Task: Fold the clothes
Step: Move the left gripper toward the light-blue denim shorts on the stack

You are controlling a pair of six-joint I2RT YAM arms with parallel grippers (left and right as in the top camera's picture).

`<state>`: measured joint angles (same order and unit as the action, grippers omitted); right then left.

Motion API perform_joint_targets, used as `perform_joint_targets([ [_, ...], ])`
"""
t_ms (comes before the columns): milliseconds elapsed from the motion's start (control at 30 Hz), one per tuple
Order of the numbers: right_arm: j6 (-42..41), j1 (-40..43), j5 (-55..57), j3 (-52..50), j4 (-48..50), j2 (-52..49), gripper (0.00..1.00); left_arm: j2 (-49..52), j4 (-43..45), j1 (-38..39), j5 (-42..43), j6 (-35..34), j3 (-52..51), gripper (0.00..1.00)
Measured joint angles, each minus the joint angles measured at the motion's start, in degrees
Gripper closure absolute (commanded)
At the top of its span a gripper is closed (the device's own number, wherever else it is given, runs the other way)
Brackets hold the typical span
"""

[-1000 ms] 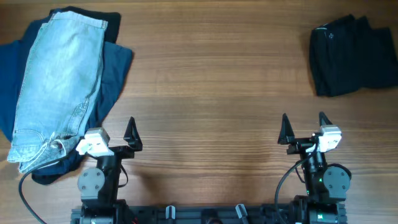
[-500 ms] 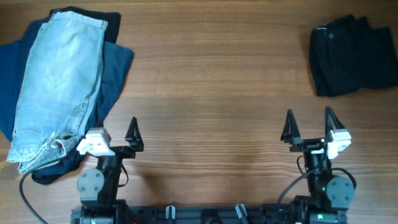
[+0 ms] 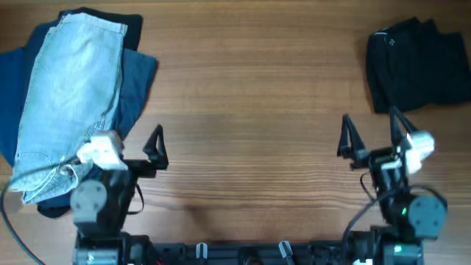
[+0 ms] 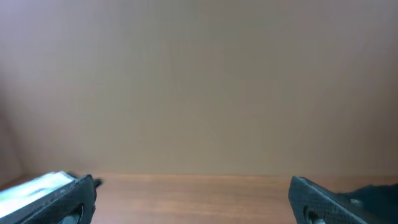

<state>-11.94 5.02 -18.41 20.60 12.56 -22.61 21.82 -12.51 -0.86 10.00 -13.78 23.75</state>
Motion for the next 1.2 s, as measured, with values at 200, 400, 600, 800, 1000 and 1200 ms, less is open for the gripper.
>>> perform_joint_targets([
  [200, -0.02, 0.00, -8.72, 17.77, -9.01, -21.49, 0.00, 14.67, -14.73, 0.00, 0.70, -0.26, 14.49, 0.00],
  [400, 0.90, 0.00, -17.27, 43.28, -34.58, -43.85, 0.00, 30.38, -32.13, 0.00, 4.46, -0.09, 32.15, 0.00],
  [600, 2.99, 0.00, -31.52, 51.12, -36.57, -56.65, 0.00, 43.93, -42.18, 0.00, 16.39, 5.97, 42.25, 0.00],
  [800, 0.81, 0.00, -37.27, 51.15, -38.47, -62.23, 0.00, 50.95, -42.80, 0.00, 20.06, 7.37, 42.40, 0.00],
  [1000, -0.24, 0.00, -35.56, 51.15, -42.42, -64.57, 0.00, 52.92, -43.23, -0.07, 18.69, 7.26, 42.40, 0.00],
  [1200, 0.24, -1.22, -24.87, 51.21, -48.57, -64.57, 0.01, 52.94, -49.70, -6.86, 7.19, -1.49, 42.42, 0.00],
])
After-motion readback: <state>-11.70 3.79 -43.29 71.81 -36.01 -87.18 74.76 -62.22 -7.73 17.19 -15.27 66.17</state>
